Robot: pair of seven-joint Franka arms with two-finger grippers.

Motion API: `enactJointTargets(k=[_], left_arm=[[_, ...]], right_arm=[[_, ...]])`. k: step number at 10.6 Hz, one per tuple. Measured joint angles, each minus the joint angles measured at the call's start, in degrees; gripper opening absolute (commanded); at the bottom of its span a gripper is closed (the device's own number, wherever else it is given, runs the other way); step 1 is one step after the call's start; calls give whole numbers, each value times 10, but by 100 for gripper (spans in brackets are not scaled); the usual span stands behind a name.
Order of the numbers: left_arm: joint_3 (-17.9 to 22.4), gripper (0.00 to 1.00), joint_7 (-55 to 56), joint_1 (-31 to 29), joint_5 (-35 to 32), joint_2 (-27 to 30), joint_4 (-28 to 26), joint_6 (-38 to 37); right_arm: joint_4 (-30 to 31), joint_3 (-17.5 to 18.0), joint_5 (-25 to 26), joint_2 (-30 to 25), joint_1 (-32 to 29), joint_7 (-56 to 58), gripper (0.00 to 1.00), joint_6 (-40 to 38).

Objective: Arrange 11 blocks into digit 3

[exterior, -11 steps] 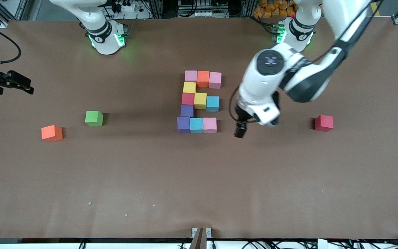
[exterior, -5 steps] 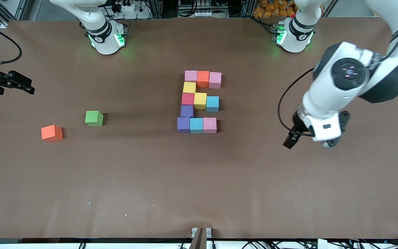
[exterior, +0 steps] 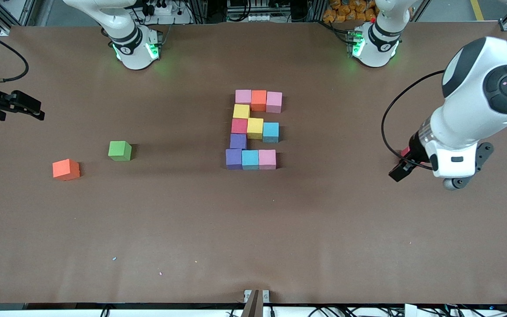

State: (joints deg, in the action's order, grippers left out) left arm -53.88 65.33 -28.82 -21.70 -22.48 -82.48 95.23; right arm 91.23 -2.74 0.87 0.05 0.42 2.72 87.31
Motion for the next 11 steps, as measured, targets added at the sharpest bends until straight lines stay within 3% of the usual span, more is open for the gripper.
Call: enactJointTargets(k=[1, 2, 5, 7, 8, 11], left_arm=[[13, 100, -52, -7, 15, 23, 1, -3], [57, 100, -107, 7, 44, 52, 2, -10], [326, 100, -243, 186, 151, 133, 1, -37], [494, 100, -309, 314, 186, 163, -1, -48], [540, 100, -350, 347, 189, 170, -2, -57], [575, 100, -488, 356, 190, 182, -3, -65]], right_arm=[[0, 0, 0, 1, 0, 0, 100, 0], [0, 0, 1, 2, 0, 0, 100, 0], [0, 0, 1, 3, 0, 0, 100, 0], [0, 0, 2, 3, 1, 0, 100, 0], [0, 0, 2, 3, 1, 0, 100, 0], [0, 0, 2, 3, 1, 1, 100, 0]])
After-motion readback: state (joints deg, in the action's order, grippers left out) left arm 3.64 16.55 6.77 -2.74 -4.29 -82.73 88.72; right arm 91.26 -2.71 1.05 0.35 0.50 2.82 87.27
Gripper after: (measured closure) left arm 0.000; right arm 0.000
